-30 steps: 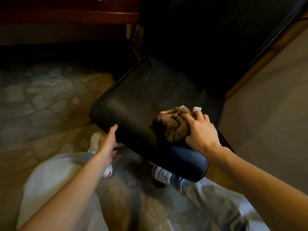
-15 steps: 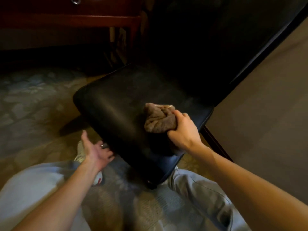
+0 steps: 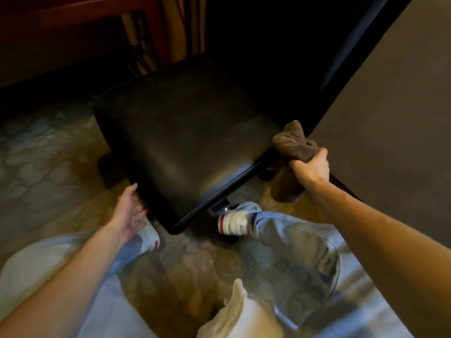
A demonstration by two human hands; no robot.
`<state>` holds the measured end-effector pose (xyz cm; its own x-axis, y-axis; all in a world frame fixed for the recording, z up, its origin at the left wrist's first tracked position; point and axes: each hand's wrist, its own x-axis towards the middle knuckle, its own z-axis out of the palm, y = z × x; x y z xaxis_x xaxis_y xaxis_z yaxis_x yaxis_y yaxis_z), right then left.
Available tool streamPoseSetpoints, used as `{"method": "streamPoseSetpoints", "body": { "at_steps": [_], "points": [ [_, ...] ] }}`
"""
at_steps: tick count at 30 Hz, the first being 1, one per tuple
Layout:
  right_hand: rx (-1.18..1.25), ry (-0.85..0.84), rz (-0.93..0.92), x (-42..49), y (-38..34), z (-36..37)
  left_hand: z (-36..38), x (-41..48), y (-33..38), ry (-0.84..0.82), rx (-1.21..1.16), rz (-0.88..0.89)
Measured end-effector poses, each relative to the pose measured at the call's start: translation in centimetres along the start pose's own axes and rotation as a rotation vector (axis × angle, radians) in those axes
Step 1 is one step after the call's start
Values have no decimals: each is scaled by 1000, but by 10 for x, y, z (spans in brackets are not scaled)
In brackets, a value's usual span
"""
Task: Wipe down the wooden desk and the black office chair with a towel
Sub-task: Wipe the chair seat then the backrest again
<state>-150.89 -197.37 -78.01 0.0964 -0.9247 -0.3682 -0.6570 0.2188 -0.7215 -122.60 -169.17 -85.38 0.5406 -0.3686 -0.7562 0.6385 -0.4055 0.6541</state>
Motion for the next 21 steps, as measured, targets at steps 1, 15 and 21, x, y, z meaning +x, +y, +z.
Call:
{"method": "streamPoseSetpoints", "body": {
  "at_steps": [1, 15, 21],
  "points": [
    [57, -3, 13, 3, 0, 5, -2, 0, 0, 3, 31, -1],
    [403, -586, 434, -186, 16, 215, -14, -15, 16, 88, 457, 141],
    [200, -266, 112, -120, 27, 118, 22, -17, 12, 134, 1482, 957]
  ]
}}
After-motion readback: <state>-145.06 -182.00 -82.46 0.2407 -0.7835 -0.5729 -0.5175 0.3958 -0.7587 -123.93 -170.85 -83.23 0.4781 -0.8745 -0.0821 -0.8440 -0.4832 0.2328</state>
